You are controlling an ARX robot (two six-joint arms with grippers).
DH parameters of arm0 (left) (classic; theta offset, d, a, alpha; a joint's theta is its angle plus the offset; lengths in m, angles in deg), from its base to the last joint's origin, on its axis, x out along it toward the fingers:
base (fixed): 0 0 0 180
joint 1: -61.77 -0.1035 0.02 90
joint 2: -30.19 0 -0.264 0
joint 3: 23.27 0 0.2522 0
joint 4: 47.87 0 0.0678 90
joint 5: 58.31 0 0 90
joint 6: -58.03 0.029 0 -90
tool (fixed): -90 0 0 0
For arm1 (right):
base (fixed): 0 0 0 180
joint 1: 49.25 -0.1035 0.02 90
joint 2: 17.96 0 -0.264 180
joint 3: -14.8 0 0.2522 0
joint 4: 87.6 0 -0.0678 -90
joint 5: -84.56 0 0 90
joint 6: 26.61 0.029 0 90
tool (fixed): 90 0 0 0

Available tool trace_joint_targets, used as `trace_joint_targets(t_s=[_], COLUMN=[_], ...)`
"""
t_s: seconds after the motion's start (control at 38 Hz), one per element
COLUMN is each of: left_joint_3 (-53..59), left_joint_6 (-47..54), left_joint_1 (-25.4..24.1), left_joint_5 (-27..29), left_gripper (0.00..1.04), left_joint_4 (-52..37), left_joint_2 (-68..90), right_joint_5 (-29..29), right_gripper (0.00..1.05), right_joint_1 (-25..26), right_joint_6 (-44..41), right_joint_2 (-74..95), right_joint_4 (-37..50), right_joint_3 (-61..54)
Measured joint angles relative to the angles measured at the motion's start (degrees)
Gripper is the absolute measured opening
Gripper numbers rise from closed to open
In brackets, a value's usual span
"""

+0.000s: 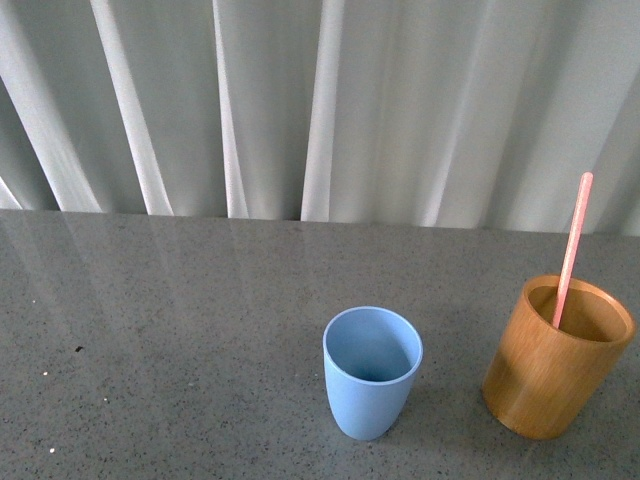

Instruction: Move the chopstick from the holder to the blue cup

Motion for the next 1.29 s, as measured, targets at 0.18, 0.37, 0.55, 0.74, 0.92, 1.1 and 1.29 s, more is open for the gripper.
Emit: trace_joint_targets(t_s=[0.18,0.37,0.55,0.74,0.92,1.1,1.29], left_joint_3=[0.0,0.0,0.0,0.0,0.0,0.0,0.0], left_joint_6=[0.0,0.0,0.0,0.0,0.0,0.0,0.0], left_joint_1=[0.0,0.0,0.0,0.0,0.0,0.0,0.0], left_joint_5=[0.0,0.0,0.0,0.0,0.0,0.0,0.0], left_gripper=[0.98,0.98,0.98,0.98,0.98,0.98,0.98], left_joint_4=[0.0,0.0,0.0,0.0,0.0,0.0,0.0], left_joint_2=[0.0,0.0,0.0,0.0,0.0,0.0,0.0], right_joint_5=[-6.2,-6.3,-6.3,-6.1,-7.1,-6.9,-5.3], right_gripper=[0.95,0.95,0.95,0.95,0.95,0.95,0.95], right_joint_1=[1.6,-0.7,-1.8,-2.7,-3.5,-4.6,-6.0], right_joint_6=[-0.9,-4.6,-5.6,-5.6,-5.0,-4.7,-4.5], right_joint_2=[27.4,45.8,52.3,57.5,61.8,66.8,72.1], right_joint_4=[23.6,33.2,34.6,37.1,39.0,40.0,40.6], right_joint_3=[5.3,12.5,17.0,21.1,23.9,28.0,32.7])
